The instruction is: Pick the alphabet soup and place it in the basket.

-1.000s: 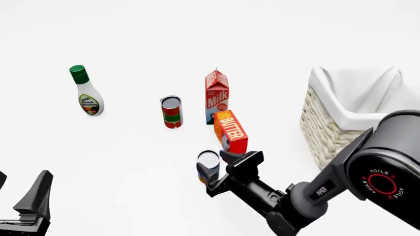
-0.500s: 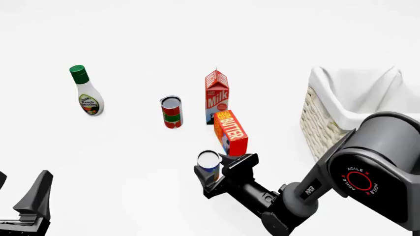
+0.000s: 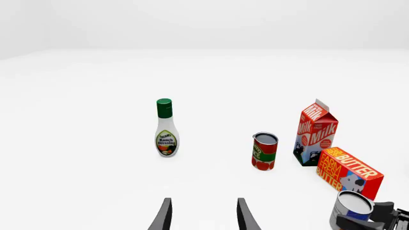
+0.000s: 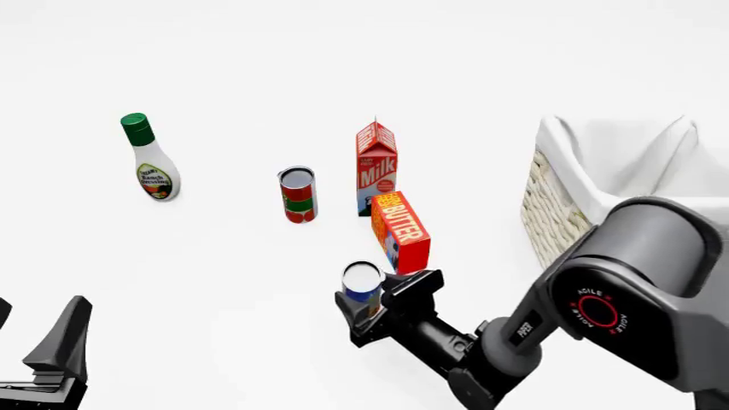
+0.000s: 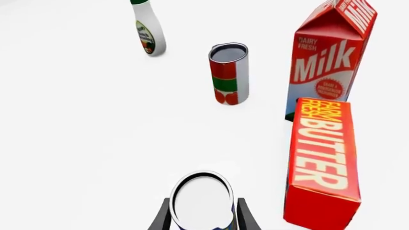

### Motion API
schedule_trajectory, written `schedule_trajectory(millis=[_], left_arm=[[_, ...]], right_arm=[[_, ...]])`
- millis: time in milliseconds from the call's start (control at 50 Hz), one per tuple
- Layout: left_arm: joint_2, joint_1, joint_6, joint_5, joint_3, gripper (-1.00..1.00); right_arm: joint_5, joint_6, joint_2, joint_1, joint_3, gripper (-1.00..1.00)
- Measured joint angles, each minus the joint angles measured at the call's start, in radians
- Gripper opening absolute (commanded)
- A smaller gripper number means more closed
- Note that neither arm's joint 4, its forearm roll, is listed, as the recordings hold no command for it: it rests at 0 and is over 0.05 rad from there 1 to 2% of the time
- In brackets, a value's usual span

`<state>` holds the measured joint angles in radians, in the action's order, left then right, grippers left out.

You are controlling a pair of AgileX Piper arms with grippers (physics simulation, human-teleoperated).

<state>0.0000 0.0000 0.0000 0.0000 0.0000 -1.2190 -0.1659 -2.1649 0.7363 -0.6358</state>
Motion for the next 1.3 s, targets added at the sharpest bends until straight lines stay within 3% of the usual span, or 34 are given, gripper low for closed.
schedule_trajectory(millis=[260, 280, 860, 1300], left_arm=[[0.0, 0.0, 0.0, 0.0, 0.0, 1.0], [0.0, 0.0, 0.0, 0.0, 0.0, 1.0], [0.0, 0.0, 0.0, 0.0, 0.0, 1.0], [0.0, 0.0, 0.0, 0.0, 0.0, 1.0]], right_arm=[[0.0, -0.002, -0.012, 0.001, -0.008, 1.0], [0.0, -0.002, -0.013, 0.001, -0.008, -1.0], [0.002, 0.015, 0.019, 0.01, 0.016, -1.0], [0.043, 0.068, 0.297, 0.019, 0.155, -1.0]])
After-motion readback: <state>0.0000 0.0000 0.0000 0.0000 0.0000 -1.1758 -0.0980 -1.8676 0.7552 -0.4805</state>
